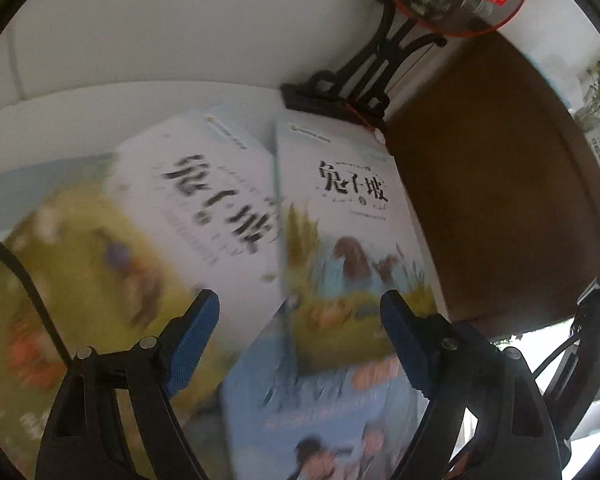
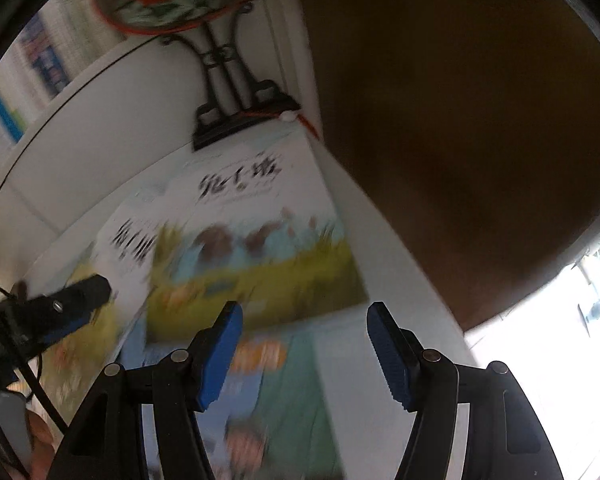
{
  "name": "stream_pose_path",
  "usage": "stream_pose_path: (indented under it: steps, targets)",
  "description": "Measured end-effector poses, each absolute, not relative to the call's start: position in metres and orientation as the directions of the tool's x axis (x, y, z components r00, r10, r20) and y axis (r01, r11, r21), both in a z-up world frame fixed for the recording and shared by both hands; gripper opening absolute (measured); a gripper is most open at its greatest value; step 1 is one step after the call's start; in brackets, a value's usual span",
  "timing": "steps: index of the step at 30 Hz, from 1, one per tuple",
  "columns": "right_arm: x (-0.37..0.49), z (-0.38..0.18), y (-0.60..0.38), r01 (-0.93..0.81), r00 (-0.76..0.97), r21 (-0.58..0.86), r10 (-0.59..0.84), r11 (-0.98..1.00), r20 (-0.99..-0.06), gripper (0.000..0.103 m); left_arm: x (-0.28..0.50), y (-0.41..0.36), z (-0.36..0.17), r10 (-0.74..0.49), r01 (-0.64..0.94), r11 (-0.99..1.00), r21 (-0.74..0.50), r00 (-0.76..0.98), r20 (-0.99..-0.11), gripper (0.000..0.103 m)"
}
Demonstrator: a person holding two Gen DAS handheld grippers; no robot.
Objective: Organize books
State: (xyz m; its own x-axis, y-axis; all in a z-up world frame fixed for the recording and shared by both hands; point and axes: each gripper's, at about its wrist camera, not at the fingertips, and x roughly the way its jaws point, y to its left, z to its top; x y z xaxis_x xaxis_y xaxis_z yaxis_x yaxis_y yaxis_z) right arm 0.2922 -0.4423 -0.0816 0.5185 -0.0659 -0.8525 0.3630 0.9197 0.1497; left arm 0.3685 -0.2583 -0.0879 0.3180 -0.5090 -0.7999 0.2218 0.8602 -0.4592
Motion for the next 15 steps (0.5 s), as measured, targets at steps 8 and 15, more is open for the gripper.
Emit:
stream_pose_path:
  steps: [8, 15]
  targets:
    - [0.330, -0.098, -0.458, 0.321, 0.496, 0.097, -0.080, 0.942, -0.864, 0.063, 0.388, -0.285, -0.098, -0.504, 0.269, 0.860, -0.433, 0.326, -0.799, 0.081]
    - [0.338, -0.113, -0.467, 0.307, 0.477, 0.149, -0.016, 0.940, -0.879, 0.063, 0.382, -0.294, -0.099, -0.527, 0.323, 0.842, -0.432, 0.322, -0.786, 0.079]
